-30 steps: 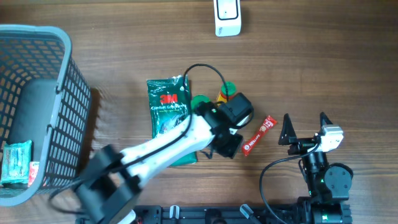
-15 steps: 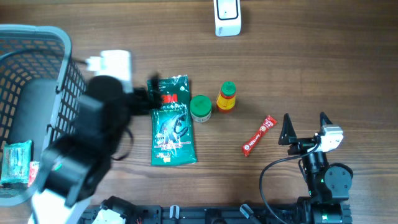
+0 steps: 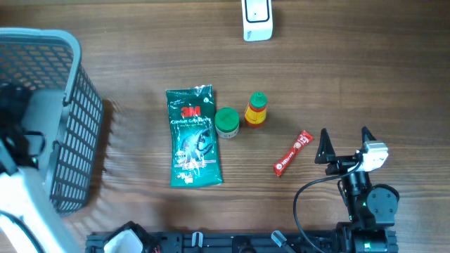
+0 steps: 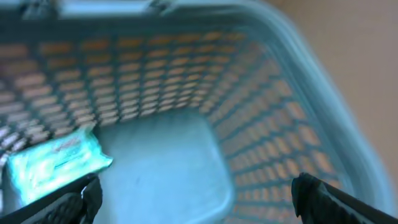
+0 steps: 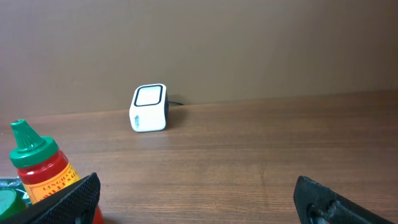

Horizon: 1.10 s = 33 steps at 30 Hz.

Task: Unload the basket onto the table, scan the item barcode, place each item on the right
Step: 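Move the left gripper back into the basket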

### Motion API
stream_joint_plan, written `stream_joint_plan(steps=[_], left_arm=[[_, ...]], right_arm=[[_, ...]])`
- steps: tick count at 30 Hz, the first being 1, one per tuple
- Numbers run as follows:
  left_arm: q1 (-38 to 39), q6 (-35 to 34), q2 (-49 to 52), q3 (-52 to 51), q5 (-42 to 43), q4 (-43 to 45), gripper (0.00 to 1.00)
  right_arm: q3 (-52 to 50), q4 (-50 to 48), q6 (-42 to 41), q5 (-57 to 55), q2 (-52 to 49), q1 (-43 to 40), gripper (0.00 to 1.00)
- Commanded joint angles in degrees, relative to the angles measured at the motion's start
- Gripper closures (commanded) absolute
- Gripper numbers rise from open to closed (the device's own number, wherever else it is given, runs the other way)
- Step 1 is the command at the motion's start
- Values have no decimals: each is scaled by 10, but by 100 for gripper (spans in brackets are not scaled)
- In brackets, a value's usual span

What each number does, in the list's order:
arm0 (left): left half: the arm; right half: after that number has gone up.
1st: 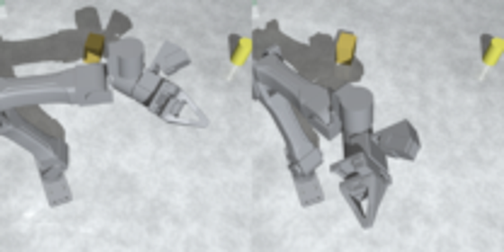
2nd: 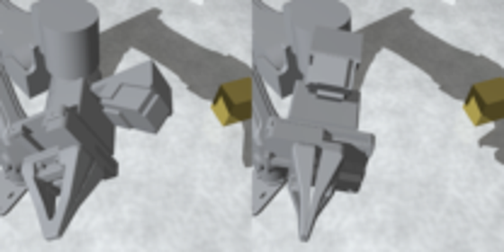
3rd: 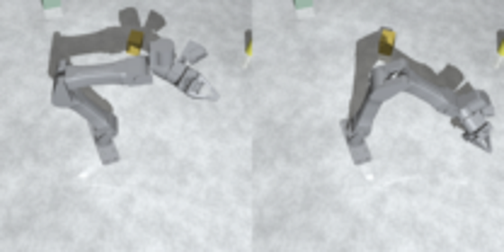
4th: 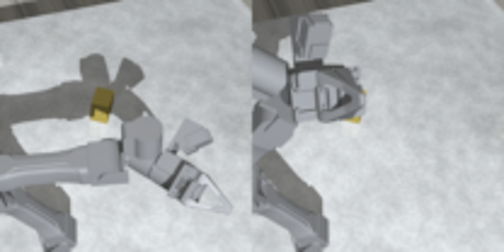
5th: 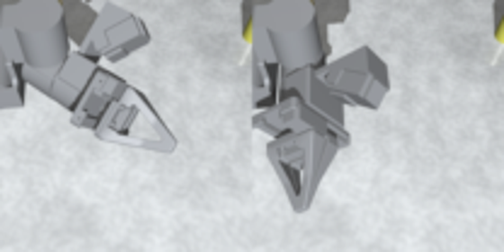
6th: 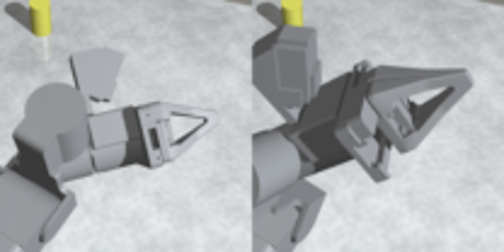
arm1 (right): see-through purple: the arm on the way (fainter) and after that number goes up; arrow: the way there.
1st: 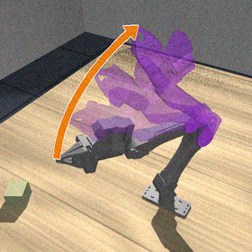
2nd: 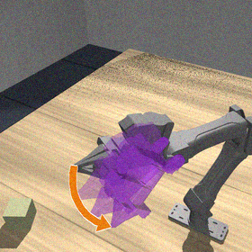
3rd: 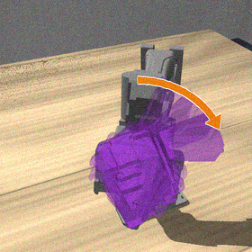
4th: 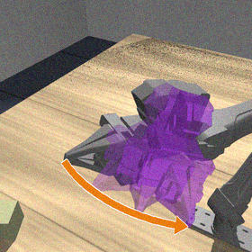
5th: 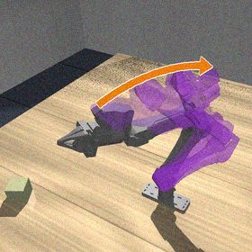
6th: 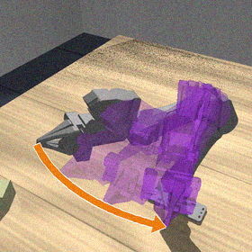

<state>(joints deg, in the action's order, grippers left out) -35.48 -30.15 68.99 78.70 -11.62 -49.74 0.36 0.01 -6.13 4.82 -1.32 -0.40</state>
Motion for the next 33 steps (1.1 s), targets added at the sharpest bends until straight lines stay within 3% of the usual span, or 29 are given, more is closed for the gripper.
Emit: stream_joint_plan(steps=[1, 9, 14, 17, 26, 33], left_arm=[[-47, -75, 70, 17, 43, -51, 0], [-57, -74, 194, 8, 21, -140, 0], [-79, -222, 274, 8, -44, -221, 1], [-99, -258, 317, 8, -45, -242, 11], [-132, -259, 376, 1, -85, -226, 17], [-132, -258, 377, -66, -117, -159, 21]], right_arm=[[0, -1, 6, -5, -1, 2, 0], [0, -2, 6, -5, -1, 2, 0], [0, -2, 5, -5, -1, 2, 0], [0, -2, 5, -5, -1, 2, 0], [0, -2, 5, -5, -1, 2, 0], [0, -2, 6, -5, -1, 2, 0]])
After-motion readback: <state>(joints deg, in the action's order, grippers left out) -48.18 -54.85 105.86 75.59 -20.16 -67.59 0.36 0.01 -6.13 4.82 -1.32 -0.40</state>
